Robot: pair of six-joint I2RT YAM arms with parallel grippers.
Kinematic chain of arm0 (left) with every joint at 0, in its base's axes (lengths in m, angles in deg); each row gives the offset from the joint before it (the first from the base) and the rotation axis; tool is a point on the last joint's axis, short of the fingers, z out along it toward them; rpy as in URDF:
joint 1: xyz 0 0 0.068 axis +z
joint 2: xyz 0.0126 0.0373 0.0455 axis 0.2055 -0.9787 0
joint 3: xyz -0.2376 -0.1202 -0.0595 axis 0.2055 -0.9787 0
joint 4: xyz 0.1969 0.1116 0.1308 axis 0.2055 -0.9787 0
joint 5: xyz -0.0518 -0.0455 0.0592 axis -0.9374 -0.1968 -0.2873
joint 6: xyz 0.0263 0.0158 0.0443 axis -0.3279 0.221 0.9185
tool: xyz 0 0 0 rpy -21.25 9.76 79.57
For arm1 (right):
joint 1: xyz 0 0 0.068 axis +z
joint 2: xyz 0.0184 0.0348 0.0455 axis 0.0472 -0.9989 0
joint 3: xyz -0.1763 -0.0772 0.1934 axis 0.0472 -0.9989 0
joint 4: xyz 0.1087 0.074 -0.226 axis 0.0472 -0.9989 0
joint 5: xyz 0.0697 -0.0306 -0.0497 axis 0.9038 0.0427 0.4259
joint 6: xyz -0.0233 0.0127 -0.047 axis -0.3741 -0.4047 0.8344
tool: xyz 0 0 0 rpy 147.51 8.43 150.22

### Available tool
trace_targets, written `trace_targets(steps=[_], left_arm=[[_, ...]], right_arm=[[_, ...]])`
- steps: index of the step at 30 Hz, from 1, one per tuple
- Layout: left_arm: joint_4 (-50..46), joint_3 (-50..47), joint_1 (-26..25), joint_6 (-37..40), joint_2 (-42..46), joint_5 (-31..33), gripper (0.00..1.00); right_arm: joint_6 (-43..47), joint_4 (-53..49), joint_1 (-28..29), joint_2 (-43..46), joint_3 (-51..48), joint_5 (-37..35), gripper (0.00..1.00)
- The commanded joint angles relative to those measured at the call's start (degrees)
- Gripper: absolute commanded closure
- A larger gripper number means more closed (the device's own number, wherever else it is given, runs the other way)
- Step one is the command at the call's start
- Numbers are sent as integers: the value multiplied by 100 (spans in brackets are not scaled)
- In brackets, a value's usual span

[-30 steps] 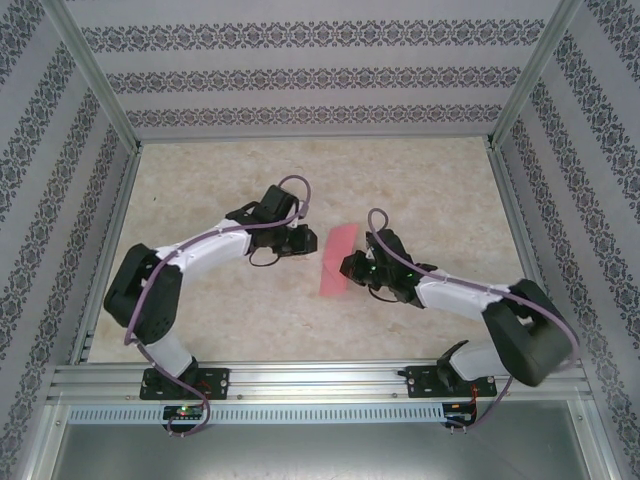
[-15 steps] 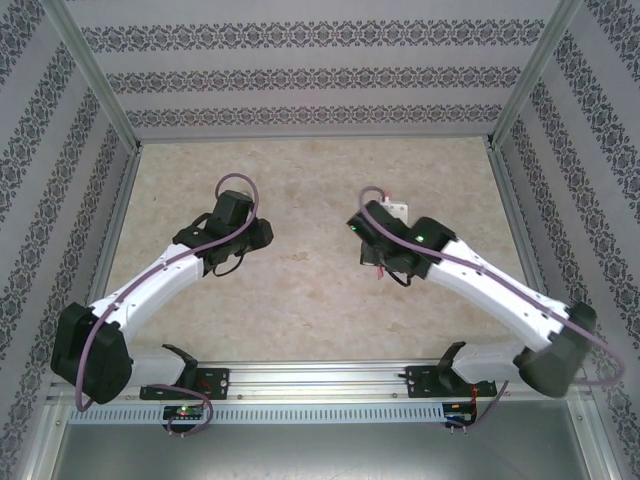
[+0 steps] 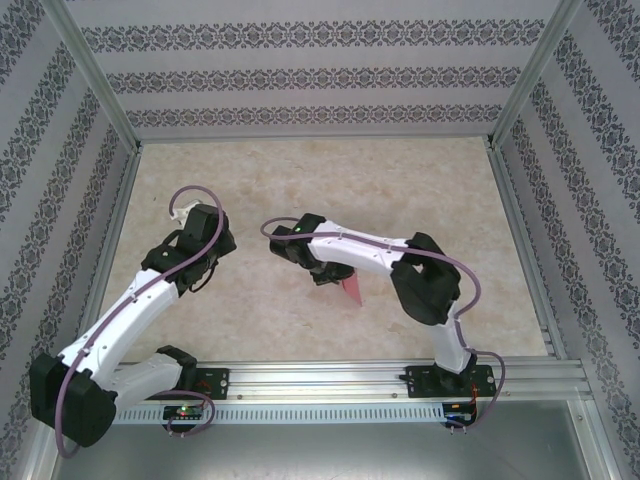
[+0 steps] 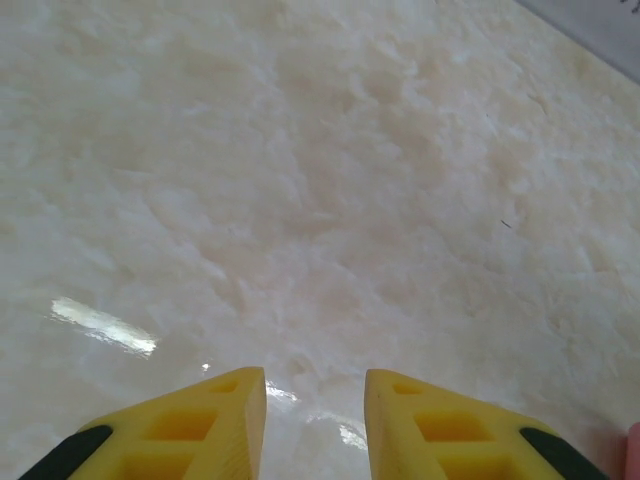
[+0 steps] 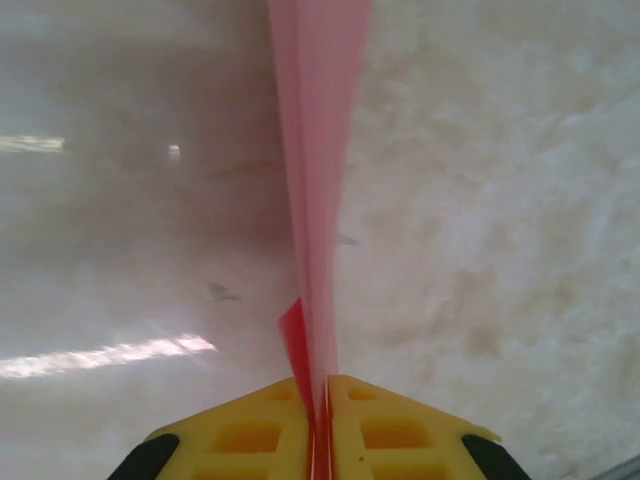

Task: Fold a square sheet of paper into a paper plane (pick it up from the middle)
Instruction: Turn over the paper at the center of the table, then third fold the triangle at the center of the table.

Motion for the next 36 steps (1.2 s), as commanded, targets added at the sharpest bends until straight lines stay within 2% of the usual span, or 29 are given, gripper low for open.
trace_targets(steps=[1, 3, 6, 10, 11, 13, 15, 17, 19, 22, 25, 29, 32, 36], left_arm=[[-275, -51, 74, -9, 108, 359, 66], [-243, -52, 74, 82, 96, 267, 66], [-130, -92, 78, 149, 45, 53, 66], [72, -82, 75, 339, -45, -384, 65], [168, -91, 73, 380, -83, -556, 65], [565, -127, 78, 613, -243, -1267, 63], [963, -130, 58, 757, -498, -2079, 63], [1392, -86, -5, 854, -870, -2918, 64], [1667, 115, -267, 962, -1357, -3543, 66], [1591, 659, -838, 1170, -2186, -4009, 70], [1481, 1162, -1359, 1228, -3031, -4278, 73], [1221, 1701, -1782, 1245, -3947, -4200, 78], [842, 1973, -1845, 1250, -4388, -4003, 81], [789, 1970, -1848, 1264, -4528, -3831, 83]], right_arm=[[164, 409, 103, -264, 452, 566, 83], [212, 693, 100, -341, 496, 831, 75], [385, 1644, 71, -120, 125, 1568, 71], [262, 3090, -81, 872, -949, 2188, 60], [263, 3378, -115, 1157, -1243, 2243, 60], [113, 3772, -187, 1893, -1867, 2009, 59], [-68, 4048, -323, 2591, -2564, 1760, 54], [-269, 4512, -583, 3255, -3427, 1745, 54], [-508, 5134, -958, 3915, -4407, 1959, 54], [-816, 5874, -1456, 4760, -5531, 2222, 54], [-1093, 6243, -1760, 5531, -6348, 2267, 52], [-1351, 6430, -1979, 6452, -7095, 2305, 50], [-1476, 6382, -1989, 6999, -7431, 2289, 49], [-1440, 6681, -1985, 7406, -7822, 2581, 47]])
